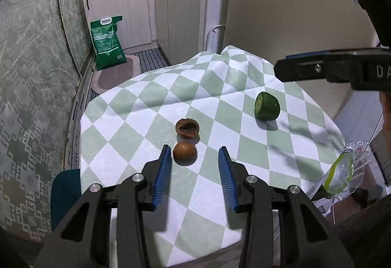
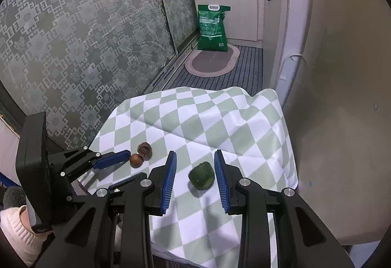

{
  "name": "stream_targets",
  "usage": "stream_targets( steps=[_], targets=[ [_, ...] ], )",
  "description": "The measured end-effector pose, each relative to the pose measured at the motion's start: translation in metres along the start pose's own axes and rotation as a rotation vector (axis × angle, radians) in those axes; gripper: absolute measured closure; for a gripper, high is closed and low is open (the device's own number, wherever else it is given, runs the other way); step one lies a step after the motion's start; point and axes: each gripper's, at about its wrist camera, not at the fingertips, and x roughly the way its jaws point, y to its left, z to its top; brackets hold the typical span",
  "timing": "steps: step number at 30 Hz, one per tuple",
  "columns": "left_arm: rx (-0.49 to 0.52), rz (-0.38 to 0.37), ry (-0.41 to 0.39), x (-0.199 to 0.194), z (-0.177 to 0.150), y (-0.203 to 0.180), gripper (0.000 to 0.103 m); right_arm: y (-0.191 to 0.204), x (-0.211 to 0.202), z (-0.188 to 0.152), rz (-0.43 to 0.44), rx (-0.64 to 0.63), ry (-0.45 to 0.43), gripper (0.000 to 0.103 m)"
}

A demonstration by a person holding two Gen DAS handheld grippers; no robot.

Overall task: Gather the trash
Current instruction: 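Grasp a walnut shell with the left gripper while the right gripper grasps the green lime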

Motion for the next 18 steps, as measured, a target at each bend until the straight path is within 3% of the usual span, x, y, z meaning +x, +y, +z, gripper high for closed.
stream_targets(
  steps=[4, 9, 18],
  targets=[
    [0.011, 0.035, -0.005, 0.002, 0.0, -0.004, 0.063, -0.006, -0.001, -0.003, -0.004, 0.005, 0.003, 0.071],
    [0.031, 0.023, 0.005, 0.003, 0.001, -0.011, 0.081, -0.013, 0.002, -0.006, -0.014, 0.009, 0.011, 0.071],
    [-0.017, -0.013, 0.026, -0.002, 0.004, -0.005, 0.082, 0.003, 0.018, -0.016, -0.022, -0.106, 0.059, 0.071]
  ],
)
